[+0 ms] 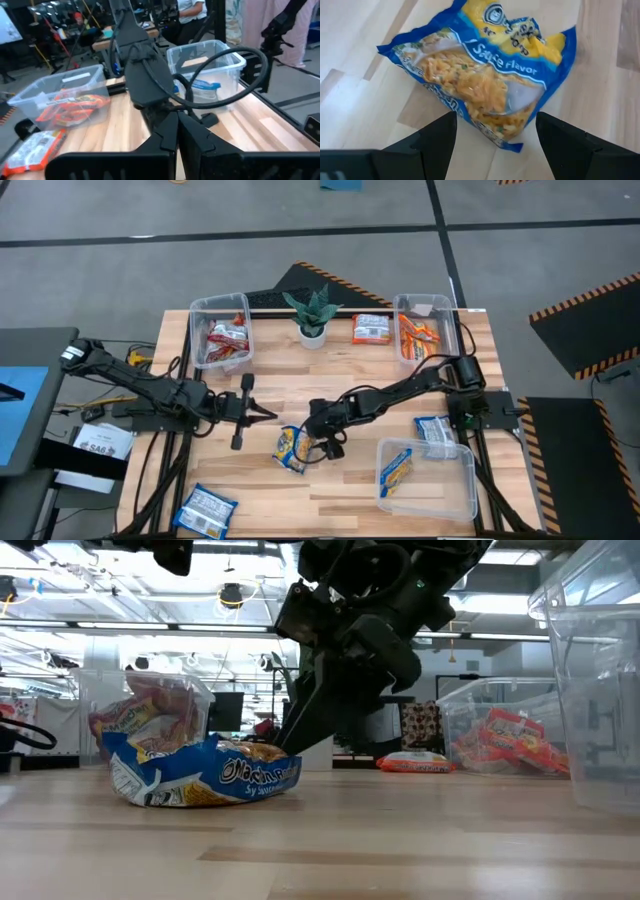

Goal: Sort Maruchan noodles
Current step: Put the blue noodle pack in the bottom right transparent bin

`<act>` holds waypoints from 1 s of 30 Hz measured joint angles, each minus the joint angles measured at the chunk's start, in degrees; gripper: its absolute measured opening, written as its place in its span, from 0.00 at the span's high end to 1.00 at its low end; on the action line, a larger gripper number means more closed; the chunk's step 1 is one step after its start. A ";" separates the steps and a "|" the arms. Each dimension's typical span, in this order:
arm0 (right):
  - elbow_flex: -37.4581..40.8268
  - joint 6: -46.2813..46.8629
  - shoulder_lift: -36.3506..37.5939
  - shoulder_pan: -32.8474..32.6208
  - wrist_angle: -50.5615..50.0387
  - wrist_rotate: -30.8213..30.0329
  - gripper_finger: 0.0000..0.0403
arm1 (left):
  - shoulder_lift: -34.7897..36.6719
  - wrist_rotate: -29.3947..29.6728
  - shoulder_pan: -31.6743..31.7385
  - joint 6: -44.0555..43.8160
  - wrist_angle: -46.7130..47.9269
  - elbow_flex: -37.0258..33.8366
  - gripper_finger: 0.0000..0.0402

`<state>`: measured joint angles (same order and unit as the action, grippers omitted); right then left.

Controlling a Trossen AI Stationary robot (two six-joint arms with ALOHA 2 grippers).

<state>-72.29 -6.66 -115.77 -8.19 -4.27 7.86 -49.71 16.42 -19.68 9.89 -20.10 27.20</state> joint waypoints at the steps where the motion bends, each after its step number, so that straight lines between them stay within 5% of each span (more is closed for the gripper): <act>1: 0.02 -0.02 0.00 -0.16 0.17 0.02 0.27 | 0.00 0.67 0.00 0.27 -0.18 0.00 1.00; 12: 0.08 1.67 -3.58 -0.37 6.68 -0.17 0.30 | 0.02 10.59 0.00 1.42 -1.33 0.02 1.00; 20: 0.07 3.67 -4.74 -0.89 6.53 -1.66 0.35 | 0.00 10.98 0.00 1.44 -1.24 0.02 1.00; 24: 0.04 3.64 -4.72 -1.39 7.56 -4.06 0.48 | 0.00 11.02 0.00 1.44 -1.30 0.02 1.00; 30: 0.04 3.76 -4.72 -1.73 8.28 -5.93 0.82 | 0.00 11.03 0.00 1.44 -1.27 0.02 1.00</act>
<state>-72.25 -2.90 -120.49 -9.91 4.01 1.93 -49.71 27.45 -19.68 11.33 -21.37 27.22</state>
